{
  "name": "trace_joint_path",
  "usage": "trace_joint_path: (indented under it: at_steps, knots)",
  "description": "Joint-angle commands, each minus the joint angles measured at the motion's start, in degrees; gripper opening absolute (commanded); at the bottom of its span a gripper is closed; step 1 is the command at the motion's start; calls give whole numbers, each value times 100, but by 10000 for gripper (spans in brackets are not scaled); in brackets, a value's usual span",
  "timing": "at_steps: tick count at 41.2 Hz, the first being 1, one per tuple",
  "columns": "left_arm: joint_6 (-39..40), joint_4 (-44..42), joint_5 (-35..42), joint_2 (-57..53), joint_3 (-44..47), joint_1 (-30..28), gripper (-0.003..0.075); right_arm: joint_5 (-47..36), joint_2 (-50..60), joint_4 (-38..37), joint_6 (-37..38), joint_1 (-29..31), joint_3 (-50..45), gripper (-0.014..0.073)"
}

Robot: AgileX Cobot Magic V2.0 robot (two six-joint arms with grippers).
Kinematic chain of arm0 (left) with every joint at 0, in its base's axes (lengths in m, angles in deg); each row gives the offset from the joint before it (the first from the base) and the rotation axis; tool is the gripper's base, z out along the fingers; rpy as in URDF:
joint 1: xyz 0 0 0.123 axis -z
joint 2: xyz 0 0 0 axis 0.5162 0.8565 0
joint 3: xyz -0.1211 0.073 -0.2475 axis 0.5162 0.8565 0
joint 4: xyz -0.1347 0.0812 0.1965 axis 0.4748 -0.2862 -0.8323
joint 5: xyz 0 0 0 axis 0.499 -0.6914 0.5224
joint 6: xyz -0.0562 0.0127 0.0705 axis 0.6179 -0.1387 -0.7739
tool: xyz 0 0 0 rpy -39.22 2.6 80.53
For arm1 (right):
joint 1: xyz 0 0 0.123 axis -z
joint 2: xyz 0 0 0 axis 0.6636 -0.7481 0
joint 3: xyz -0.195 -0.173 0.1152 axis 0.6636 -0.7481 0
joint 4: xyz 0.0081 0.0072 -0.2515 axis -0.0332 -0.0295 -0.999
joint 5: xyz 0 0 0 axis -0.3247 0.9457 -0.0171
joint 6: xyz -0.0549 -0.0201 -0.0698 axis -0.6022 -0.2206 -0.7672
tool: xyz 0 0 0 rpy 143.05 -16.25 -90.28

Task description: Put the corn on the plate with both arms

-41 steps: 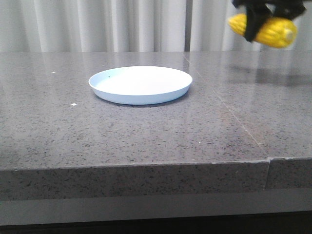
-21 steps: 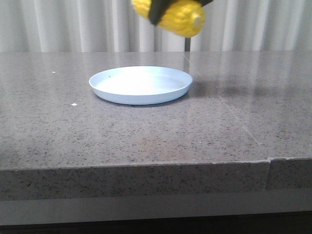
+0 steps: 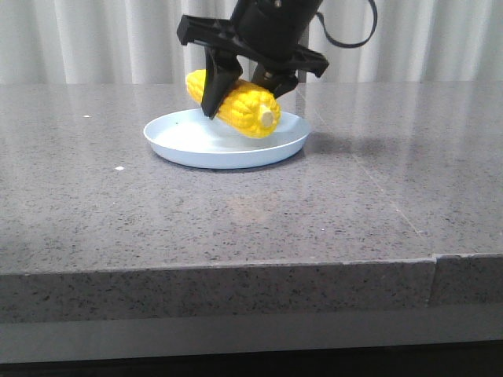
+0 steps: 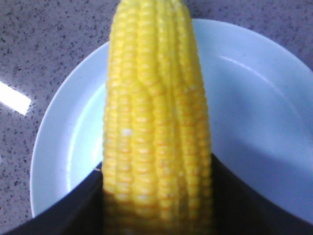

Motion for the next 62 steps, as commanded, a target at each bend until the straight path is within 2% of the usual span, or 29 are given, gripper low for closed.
trace_joint_path:
  at_steps: [1, 3, 6, 16, 23, 28, 49, 62]
  knots:
    - [60, 0, 376, -23, -156, 45, 400, -326, 281, 143, -20, 9, 179, 549]
    - [60, 0, 376, -23, -156, 45, 400, -332, 260, 136, -20, 9, 179, 610]
    - [60, 0, 376, -23, -156, 45, 400, -354, 242, 123, -20, 9, 179, 650]
    - [60, 0, 376, -23, -156, 45, 400, -318, 677, -78, -25, 9, 179, 647]
    - [60, 0, 376, -23, -156, 45, 400, 123, 1439, -684, -25, 9, 179, 647]
    - [60, 0, 376, -23, -156, 45, 400, 459, 2113, -844, -121, 9, -2, 647]
    - [60, 0, 376, -23, -156, 45, 400, 668, 5356, -1322, -313, 9, -2659, 647]
    - [60, 0, 563, -1, -156, 45, 400, 891, 7180, -1389, -7, 9, -3979, 647]
